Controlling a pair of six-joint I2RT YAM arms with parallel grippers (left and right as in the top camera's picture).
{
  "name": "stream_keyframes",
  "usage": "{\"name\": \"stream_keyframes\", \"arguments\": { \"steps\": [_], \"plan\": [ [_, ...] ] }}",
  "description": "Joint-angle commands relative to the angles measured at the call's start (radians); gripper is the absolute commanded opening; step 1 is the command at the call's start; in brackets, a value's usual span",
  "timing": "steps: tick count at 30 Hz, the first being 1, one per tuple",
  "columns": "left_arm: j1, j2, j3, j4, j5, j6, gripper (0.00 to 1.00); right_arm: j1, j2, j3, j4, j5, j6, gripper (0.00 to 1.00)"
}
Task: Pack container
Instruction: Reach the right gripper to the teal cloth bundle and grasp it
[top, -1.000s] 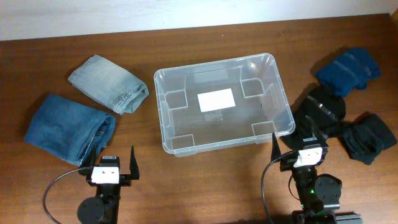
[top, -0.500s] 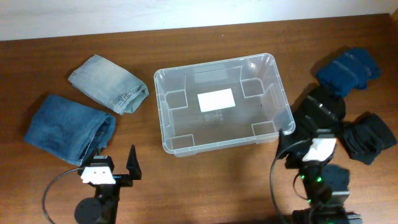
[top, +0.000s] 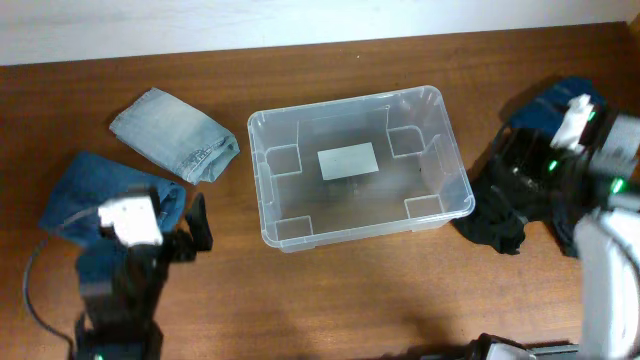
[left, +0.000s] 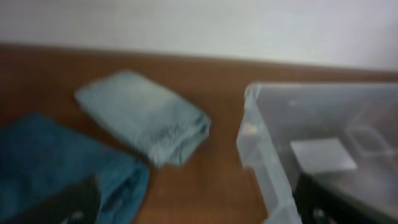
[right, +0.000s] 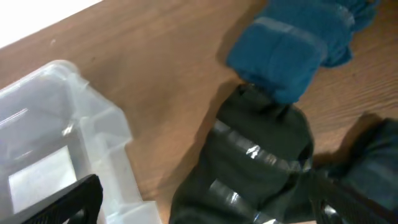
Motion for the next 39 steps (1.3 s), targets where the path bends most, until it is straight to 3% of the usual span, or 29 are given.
{"name": "stream_keyframes", "arguments": {
  "steps": [1,5,7,10,17,28,39],
  "plan": [
    [-0.004,0.177,0.161,-0.113,-0.007,0.017,0.99,-0.084,0.134,0.175,-0.022,-0.044,-0.018,0.98],
    [-0.004,0.344,0.307,-0.235,-0.007,0.017,0.99,-0.176,0.271,0.329,-0.026,-0.073,-0.018,0.98],
    [-0.004,0.440,0.363,-0.261,-0.007,0.017,1.00,-0.249,0.402,0.410,0.011,-0.194,-0.018,0.98],
    [-0.004,0.481,0.365,-0.249,-0.008,0.017,0.99,-0.292,0.486,0.412,0.062,-0.314,-0.016,0.98],
    [-0.004,0.511,0.365,-0.246,-0.008,0.017,0.99,-0.384,0.702,0.412,0.156,-0.351,0.046,0.99],
    [-0.004,0.511,0.365,-0.242,-0.008,0.017,0.99,-0.352,0.866,0.412,0.234,-0.406,0.052,0.98],
    [-0.004,0.511,0.365,-0.242,-0.008,0.017,0.99,-0.322,0.982,0.412,0.340,-0.393,0.195,0.98]
  ]
}}
